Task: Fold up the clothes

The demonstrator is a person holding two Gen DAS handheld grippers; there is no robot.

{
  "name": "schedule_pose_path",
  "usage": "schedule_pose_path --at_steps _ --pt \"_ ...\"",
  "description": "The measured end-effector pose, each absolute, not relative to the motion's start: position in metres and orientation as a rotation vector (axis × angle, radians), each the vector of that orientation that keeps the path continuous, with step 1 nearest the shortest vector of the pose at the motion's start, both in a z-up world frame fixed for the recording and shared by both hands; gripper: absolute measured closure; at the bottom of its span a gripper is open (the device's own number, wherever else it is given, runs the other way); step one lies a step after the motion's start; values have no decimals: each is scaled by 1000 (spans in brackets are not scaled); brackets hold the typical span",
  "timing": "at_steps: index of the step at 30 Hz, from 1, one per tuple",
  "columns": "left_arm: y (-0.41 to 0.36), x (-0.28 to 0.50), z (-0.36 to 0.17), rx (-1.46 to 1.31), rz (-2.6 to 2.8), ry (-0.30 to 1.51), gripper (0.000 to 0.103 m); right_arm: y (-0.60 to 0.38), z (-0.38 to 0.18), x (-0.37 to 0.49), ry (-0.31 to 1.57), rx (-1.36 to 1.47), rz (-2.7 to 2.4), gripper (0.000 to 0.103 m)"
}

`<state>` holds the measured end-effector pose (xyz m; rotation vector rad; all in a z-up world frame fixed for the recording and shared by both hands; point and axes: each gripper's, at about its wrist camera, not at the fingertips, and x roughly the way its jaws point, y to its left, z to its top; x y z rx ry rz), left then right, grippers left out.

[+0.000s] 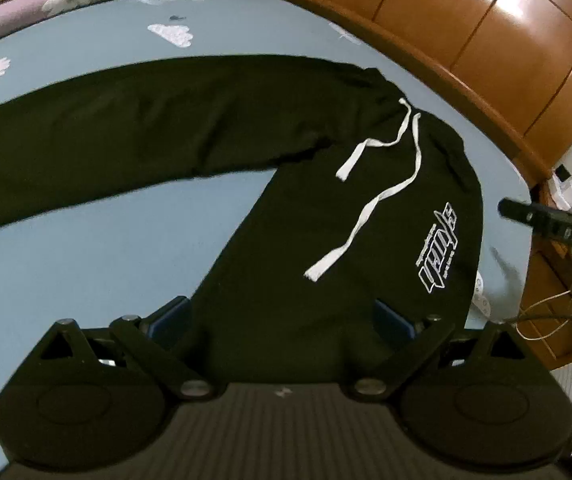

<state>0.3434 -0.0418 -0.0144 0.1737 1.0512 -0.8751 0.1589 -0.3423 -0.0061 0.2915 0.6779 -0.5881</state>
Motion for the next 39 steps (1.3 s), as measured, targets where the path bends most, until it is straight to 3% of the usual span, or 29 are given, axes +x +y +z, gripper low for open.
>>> schedule_pose_path --at_steps 23,39 --pt "-81 323 -9 166 -663 1052 7 -406 -45 183 705 330 -381 0" --pt "-110 313 -72 92 -569 1266 5 -441 -96 209 839 236 -166 0"
